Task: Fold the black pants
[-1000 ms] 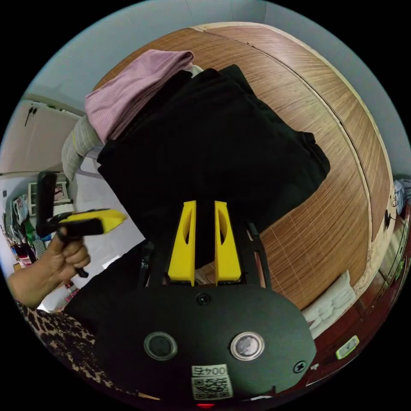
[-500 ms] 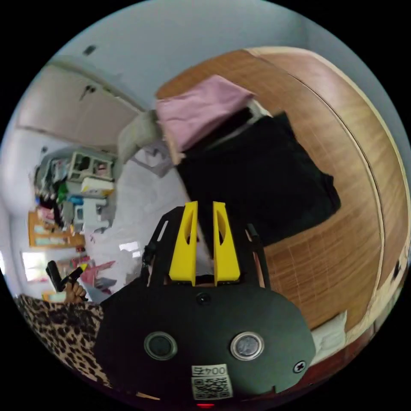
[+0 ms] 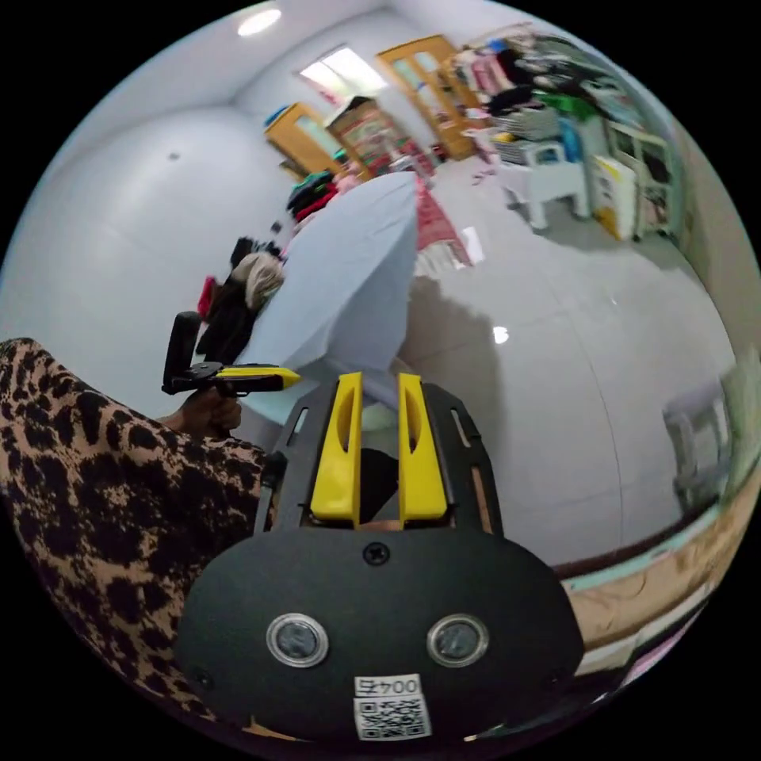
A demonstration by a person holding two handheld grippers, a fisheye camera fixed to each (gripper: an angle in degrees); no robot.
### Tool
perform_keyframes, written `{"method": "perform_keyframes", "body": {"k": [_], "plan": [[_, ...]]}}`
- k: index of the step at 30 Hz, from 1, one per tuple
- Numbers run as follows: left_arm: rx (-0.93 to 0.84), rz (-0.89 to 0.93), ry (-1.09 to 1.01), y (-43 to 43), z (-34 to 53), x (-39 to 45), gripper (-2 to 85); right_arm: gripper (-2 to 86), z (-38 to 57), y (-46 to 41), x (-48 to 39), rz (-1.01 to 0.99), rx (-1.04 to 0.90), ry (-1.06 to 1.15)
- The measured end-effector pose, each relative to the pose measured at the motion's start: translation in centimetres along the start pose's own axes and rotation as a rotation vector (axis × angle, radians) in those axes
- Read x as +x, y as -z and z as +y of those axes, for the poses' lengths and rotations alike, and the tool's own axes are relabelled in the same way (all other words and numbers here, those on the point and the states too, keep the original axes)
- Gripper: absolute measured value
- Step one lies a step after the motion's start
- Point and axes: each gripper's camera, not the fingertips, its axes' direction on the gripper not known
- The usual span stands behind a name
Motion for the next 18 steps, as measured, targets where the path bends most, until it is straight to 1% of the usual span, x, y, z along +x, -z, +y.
{"method": "perform_keyframes", "body": {"k": [2, 3, 5, 9, 11, 12, 14, 18], "plan": [[0.054, -0.016, 0.099, 6.0, 3.3, -6.0, 0.2, 8.3, -6.3, -5.5, -4.3, -0.032, -0.057, 0.130], [0.068, -0.016, 0.121, 7.5, 4.1, -7.6, 0.2, 8.3, -7.7, -6.9, -5.4, -0.039, -0.066, 0.157], [0.116, -0.023, 0.179, 13.4, 7.0, -13.7, 0.1, 9.0, -13.1, -13.1, -9.8, -0.034, -0.102, 0.245], [0.152, -0.065, 0.232, 21.8, 10.9, -22.8, 0.1, 10.3, -20.3, -23.0, -15.7, 0.010, -0.129, 0.296], [0.207, -0.070, 0.287, 27.3, 13.3, -28.6, 0.1, 11.4, -24.9, -29.2, -19.4, 0.021, -0.134, 0.325], [0.216, -0.072, 0.301, 28.7, 13.9, -30.0, 0.1, 11.7, -26.0, -30.6, -20.3, 0.030, -0.134, 0.341], [0.249, -0.070, 0.356, 33.7, 15.9, -35.1, 0.1, 12.2, -30.5, -36.2, -23.7, 0.083, -0.137, 0.421], [0.262, -0.092, 0.403, 40.1, 17.8, -41.1, 0.1, 12.4, -37.5, -44.5, -27.4, 0.191, -0.183, 0.510]]}}
